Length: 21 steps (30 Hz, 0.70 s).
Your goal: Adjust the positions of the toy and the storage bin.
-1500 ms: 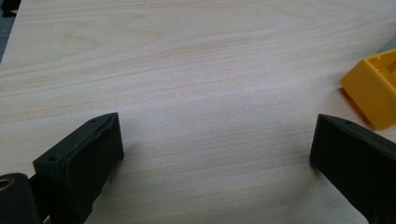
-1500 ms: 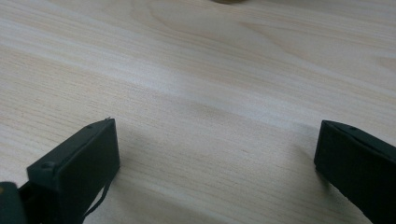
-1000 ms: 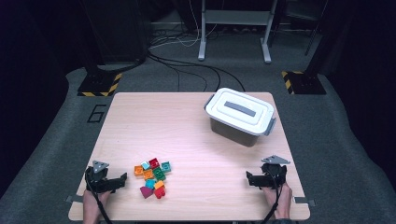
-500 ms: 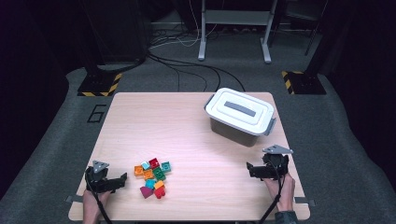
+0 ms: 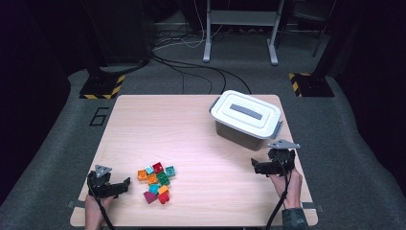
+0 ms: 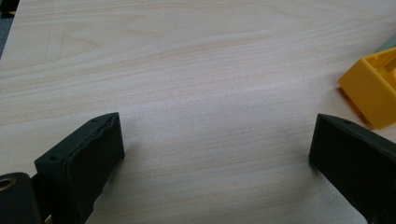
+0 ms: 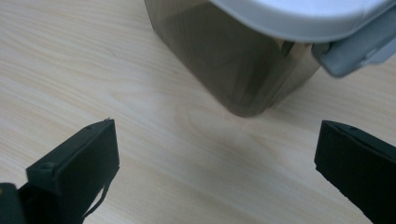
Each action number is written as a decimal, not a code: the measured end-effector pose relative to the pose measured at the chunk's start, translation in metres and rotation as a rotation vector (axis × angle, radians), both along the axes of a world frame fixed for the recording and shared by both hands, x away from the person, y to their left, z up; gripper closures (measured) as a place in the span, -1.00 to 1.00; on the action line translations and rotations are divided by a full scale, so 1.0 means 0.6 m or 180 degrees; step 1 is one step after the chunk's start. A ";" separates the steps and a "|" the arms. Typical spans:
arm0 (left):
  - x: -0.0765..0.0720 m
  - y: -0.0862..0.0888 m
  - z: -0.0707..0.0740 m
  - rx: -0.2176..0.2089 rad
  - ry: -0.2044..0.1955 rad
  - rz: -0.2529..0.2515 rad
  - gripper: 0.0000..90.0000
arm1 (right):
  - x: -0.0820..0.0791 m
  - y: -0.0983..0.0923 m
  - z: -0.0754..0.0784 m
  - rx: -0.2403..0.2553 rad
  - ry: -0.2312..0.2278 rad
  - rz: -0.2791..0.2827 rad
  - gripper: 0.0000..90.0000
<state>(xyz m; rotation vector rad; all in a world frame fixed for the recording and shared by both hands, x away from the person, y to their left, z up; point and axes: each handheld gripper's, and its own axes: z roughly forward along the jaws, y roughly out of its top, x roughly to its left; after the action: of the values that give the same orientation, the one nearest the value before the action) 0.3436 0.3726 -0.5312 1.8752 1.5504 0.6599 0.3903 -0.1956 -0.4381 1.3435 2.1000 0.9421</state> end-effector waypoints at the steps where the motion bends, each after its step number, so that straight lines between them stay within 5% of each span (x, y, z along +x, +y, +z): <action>1: 0.000 0.000 0.000 -0.0002 -0.0005 0.0000 -0.94 | 0.007 0.002 0.010 -0.0018 -0.0033 0.0008 -1.00; 21: 0.000 0.000 0.000 0.0000 -0.0001 0.0000 -0.94 | 0.078 -0.014 0.064 0.0005 -0.0082 -0.0133 -1.00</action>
<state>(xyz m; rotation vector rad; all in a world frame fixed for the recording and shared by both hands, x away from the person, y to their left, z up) 0.3436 0.3726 -0.5312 1.8749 1.5503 0.6600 0.4370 -0.2038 -0.3994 1.3635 2.0448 0.9391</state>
